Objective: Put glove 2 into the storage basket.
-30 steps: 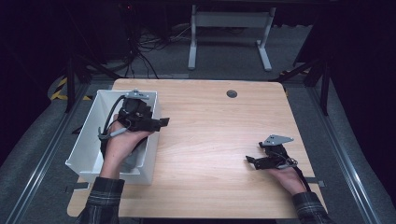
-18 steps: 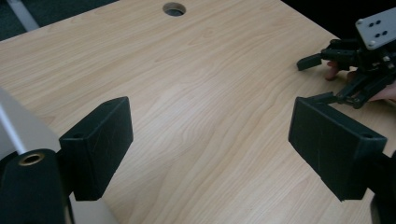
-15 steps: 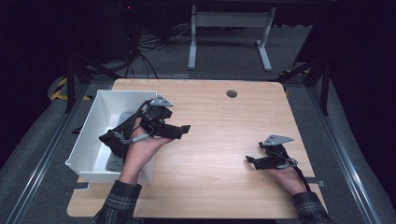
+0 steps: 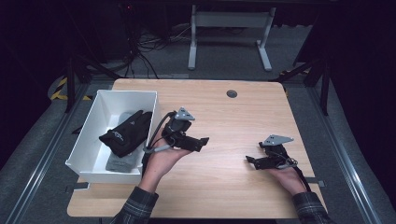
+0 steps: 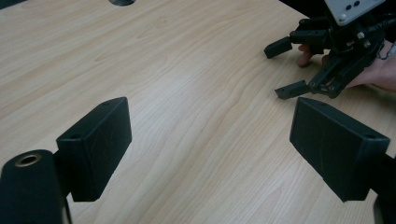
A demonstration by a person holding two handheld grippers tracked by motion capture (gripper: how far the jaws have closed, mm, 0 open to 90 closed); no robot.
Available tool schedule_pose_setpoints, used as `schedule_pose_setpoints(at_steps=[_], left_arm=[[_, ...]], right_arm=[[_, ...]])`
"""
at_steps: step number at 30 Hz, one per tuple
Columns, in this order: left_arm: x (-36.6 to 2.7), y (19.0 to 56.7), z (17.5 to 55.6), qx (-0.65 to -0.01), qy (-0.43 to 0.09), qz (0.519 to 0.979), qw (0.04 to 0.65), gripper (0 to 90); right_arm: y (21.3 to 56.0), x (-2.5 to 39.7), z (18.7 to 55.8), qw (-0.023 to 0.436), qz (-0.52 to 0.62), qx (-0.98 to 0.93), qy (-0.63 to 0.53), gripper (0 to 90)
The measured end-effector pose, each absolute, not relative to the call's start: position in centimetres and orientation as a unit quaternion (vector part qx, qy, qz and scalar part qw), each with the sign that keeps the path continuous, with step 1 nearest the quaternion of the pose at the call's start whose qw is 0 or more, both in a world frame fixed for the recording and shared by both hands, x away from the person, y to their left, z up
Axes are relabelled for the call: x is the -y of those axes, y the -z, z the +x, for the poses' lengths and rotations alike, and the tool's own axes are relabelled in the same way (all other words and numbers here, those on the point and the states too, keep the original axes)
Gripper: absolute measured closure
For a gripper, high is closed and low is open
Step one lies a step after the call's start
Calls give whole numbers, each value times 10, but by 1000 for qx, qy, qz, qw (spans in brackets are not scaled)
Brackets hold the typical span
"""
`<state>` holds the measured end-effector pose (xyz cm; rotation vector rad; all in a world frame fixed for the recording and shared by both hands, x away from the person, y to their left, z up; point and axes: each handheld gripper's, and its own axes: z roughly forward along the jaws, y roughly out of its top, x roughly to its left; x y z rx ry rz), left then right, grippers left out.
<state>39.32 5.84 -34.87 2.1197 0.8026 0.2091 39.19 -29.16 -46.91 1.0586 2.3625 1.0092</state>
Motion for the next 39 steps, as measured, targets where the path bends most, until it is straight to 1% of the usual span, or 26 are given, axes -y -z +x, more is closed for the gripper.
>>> schedule_pose_setpoints(at_steps=[5, 9, 13, 19, 21, 27, 29, 36, 39], left_arm=[[-45, 365, 388, -312, -83, 853, 410, 123], [-38, 378, 385, -304, -83, 855, 412, 90], [-32, 393, 383, -298, -87, 863, 399, 59], [-29, 415, 381, -298, -84, 866, 392, 50], [-28, 422, 381, -295, -87, 872, 380, 41], [-27, 440, 379, -288, -98, 876, 375, 35], [-25, 446, 378, -289, -89, 878, 371, 26], [-21, 468, 379, -285, -84, 883, 363, 2], [-20, 473, 379, -278, -96, 889, 352, 0]], right_arm=[[469, 292, 392, 182, 374, -836, -357, 153], [469, 292, 392, 182, 374, -837, -357, 153], [469, 292, 392, 182, 374, -837, -357, 153], [469, 292, 392, 181, 373, -837, -357, 153], [469, 292, 392, 181, 373, -837, -357, 153], [469, 292, 392, 181, 373, -837, -357, 153], [469, 292, 392, 181, 373, -837, -358, 153], [469, 292, 392, 181, 373, -837, -357, 154], [469, 292, 392, 181, 373, -837, -357, 154]])
